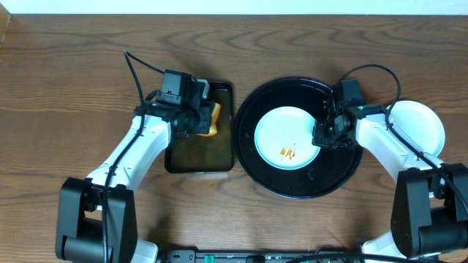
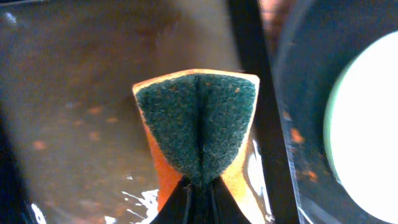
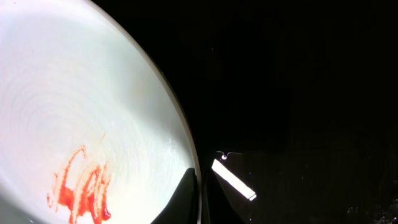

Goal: Clean dirty plates on tray and stack at the side
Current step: 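Scrub the pale blue plate with the sponge in the left gripper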

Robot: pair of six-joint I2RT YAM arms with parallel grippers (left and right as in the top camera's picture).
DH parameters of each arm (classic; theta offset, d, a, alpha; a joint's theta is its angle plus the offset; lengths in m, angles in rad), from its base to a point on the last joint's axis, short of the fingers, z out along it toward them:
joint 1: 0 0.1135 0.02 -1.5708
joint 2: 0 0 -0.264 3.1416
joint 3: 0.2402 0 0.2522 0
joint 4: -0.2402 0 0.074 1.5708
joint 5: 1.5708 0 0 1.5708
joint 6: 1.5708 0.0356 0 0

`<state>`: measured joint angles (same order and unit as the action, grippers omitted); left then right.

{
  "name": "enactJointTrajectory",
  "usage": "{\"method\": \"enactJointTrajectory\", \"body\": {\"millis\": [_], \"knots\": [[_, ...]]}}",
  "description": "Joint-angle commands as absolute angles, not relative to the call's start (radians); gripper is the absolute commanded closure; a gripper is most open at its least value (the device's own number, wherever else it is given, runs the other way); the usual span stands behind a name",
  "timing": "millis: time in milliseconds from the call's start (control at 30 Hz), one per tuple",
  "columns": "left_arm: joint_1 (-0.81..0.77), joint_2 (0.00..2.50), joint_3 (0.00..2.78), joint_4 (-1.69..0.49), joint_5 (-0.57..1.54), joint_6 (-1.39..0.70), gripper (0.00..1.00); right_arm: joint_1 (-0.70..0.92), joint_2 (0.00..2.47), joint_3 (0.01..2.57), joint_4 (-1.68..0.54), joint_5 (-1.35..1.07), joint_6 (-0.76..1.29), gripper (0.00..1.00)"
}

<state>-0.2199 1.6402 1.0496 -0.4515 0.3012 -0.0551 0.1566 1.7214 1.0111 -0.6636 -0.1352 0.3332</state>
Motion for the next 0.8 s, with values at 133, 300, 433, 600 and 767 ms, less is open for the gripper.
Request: {"method": "enactJointTrajectory", "body": {"millis": [133, 300, 433, 600, 767], "knots": [[-0.215, 1.635, 1.066, -0.439, 0.448, -0.071, 0.93, 0.172, 1.721, 1.007, -0.651, -0.152, 0.344, 0.99], [-0.255, 1.633, 1.066, -0.373, 0.622, -0.117, 0.93, 0.173, 1.721, 1.007, -0.642, -0.21, 0.344, 0.99], [-0.348, 1.635, 1.066, -0.336, 0.611, -0.145, 0.92, 0.191, 1.721, 1.007, -0.643, -0.215, 0.344, 0.99], [-0.496, 1.65, 1.063, -0.292, 0.377, -0.353, 0.92, 0.212, 1.721, 1.007, -0.643, -0.214, 0.344, 0.99], [-0.628, 1.674, 1.057, -0.193, 0.372, -0.392, 0.92, 0.213, 1.721, 1.007, -0.643, -0.207, 0.344, 0.99]]}}
